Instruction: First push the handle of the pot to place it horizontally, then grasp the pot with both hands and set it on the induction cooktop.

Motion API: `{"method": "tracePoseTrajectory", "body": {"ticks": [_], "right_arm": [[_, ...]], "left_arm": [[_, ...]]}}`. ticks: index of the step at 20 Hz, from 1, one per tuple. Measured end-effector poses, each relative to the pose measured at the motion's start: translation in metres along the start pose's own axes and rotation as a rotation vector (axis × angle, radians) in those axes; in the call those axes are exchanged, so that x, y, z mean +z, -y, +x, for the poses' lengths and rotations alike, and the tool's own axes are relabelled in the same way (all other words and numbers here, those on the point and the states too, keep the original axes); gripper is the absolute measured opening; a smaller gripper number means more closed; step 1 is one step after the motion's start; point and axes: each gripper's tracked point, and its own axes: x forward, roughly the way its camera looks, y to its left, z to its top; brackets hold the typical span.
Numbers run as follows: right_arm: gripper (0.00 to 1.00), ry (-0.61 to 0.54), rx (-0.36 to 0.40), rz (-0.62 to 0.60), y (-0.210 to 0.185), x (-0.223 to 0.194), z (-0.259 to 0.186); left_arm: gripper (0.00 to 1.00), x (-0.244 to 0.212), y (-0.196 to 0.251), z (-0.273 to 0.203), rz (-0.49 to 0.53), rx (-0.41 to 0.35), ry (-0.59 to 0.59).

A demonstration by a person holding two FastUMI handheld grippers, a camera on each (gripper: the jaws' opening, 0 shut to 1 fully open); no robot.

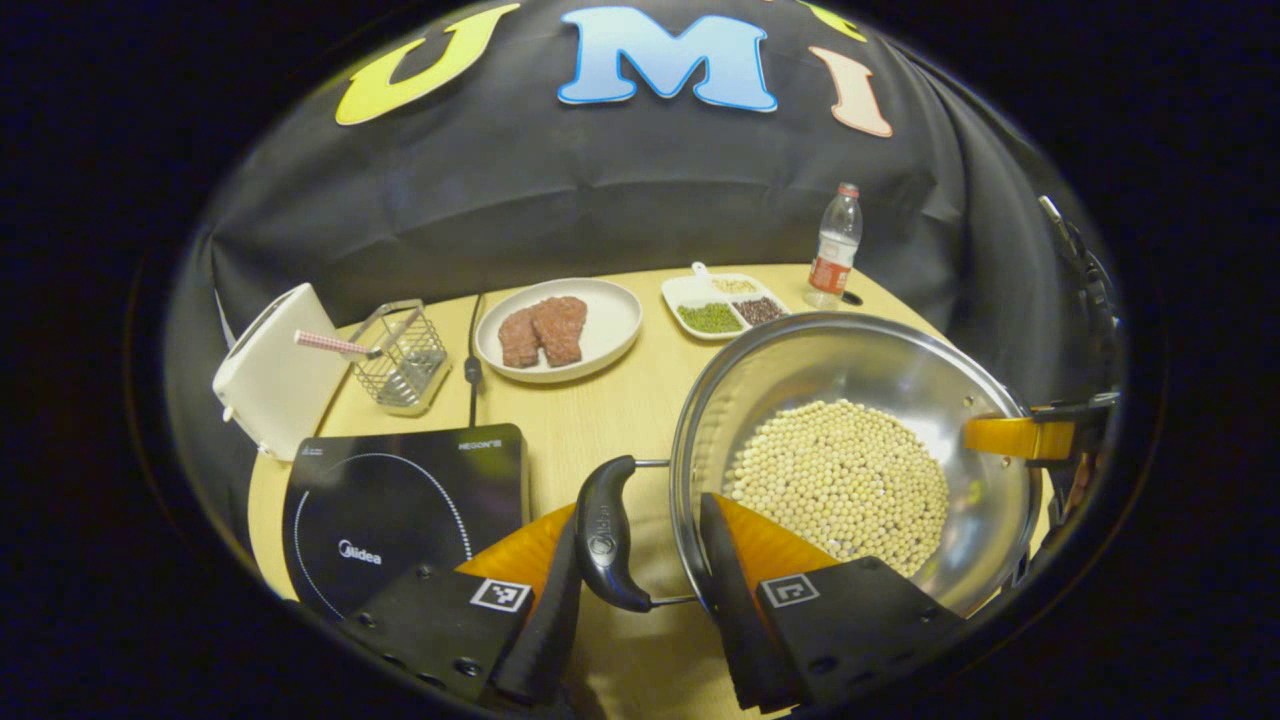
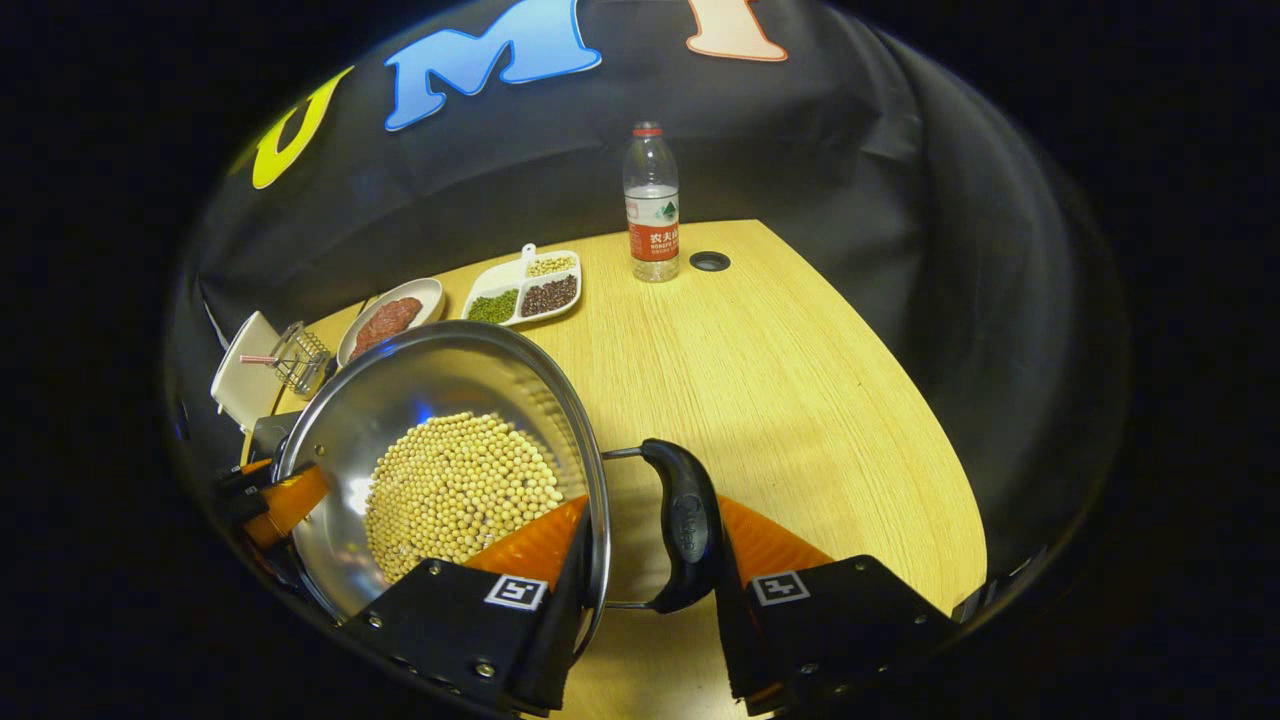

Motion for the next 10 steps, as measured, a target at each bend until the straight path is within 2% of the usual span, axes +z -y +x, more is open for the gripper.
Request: {"method": "tracePoseTrajectory", "body": {"ticks": [1,2,6,7,8,10], "right_arm": [[0.60,0.006,-0.001,0.001,-0.004,0.002,-0.006],[0.60,0.011,-0.001,-0.001,-0.001,0.006,-0.010],[0.60,0.037,0.004,-0.006,-0.020,0.011,-0.034],[0.60,0.043,0.008,-0.009,-0.039,0.012,-0.041],[0.60,0.045,0.012,-0.013,-0.045,0.016,-0.044],[0.60,0.050,0.019,-0.020,-0.062,0.016,-0.052]], "left_arm": [[0.65,0.004,-0.004,-0.006,0.001,0.003,0.008],[0.69,0.007,-0.007,-0.011,0.003,0.005,0.014],[0.69,0.017,-0.032,-0.035,-0.001,0.013,0.051],[0.65,0.019,-0.040,-0.041,-0.002,0.019,0.059],[0.69,0.019,-0.048,-0.046,-0.006,0.023,0.065],[0.65,0.020,-0.065,-0.057,-0.011,0.034,0.075]]}}
